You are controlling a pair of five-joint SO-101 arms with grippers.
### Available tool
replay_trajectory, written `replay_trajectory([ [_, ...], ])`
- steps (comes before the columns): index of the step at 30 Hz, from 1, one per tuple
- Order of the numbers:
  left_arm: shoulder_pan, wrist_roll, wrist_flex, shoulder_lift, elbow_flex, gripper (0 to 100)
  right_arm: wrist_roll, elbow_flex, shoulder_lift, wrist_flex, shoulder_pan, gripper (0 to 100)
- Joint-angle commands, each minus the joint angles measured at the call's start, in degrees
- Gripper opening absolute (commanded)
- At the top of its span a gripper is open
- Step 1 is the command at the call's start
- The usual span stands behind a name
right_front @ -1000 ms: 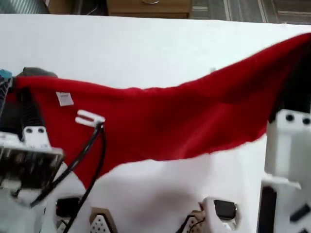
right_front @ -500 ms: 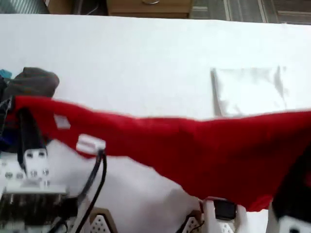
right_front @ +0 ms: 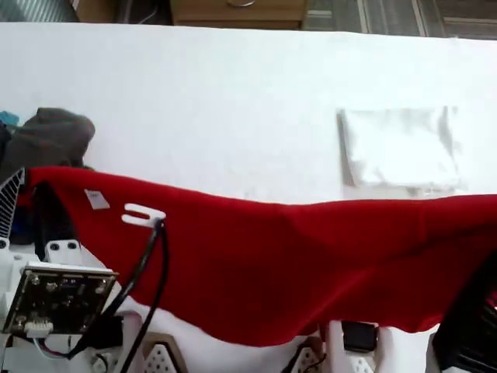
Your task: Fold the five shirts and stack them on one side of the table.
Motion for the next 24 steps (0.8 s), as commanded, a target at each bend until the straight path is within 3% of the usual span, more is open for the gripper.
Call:
replay_trajectory([
  [1,-0.53,0.44,-3.78,0.26,2.77,3,-0.18,3.52,1.01,-0.31,0.22,1.9],
  [13,2.02,0.53,-34.9,3.69,32.4,3,0.35,32.26,15.52,-22.64,-2.77,2.0],
  [19,4.13,0.53,-45.27,19.6,30.99,3,0.35,34.73,26.07,-30.99,-4.53,2.0],
  [24,4.04,0.53,-48.09,36.92,20.35,3,0.35,34.73,36.26,-35.21,-4.53,2.0],
])
